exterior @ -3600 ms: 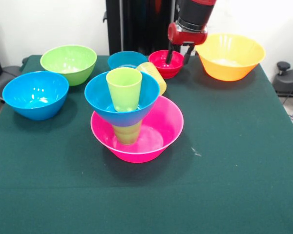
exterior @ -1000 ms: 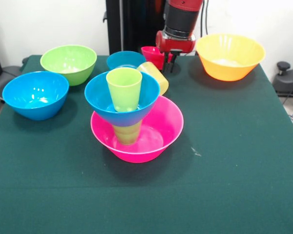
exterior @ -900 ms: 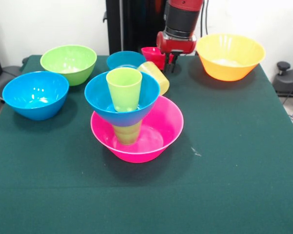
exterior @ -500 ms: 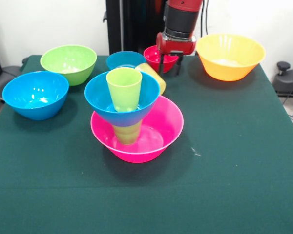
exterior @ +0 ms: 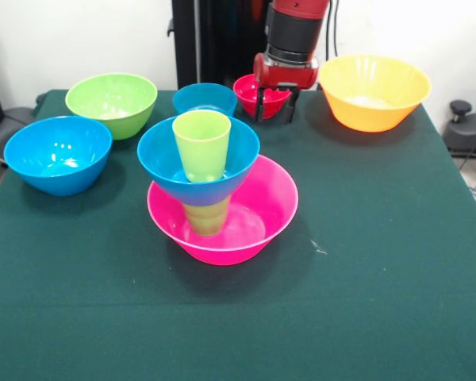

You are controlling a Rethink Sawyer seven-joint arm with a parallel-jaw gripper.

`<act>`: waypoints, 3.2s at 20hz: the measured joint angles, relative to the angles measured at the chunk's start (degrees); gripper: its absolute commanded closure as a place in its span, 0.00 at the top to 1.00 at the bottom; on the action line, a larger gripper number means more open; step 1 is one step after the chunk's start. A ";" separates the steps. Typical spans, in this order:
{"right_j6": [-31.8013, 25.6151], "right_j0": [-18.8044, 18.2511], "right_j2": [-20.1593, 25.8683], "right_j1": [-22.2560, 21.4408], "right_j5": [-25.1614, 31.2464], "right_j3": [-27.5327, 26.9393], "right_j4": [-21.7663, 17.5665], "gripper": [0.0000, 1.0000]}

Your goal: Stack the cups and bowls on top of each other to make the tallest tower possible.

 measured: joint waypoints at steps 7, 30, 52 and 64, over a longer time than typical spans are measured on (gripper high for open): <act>0.00 -0.70 0.78 -3.24 0.67 0.83 0.00 1.00; 0.00 -2.08 2.18 -9.48 6.13 5.04 -0.01 1.00; 0.00 -0.73 1.62 -7.46 5.60 8.91 0.02 1.00; 0.00 0.01 1.59 -2.99 3.26 8.97 0.81 1.00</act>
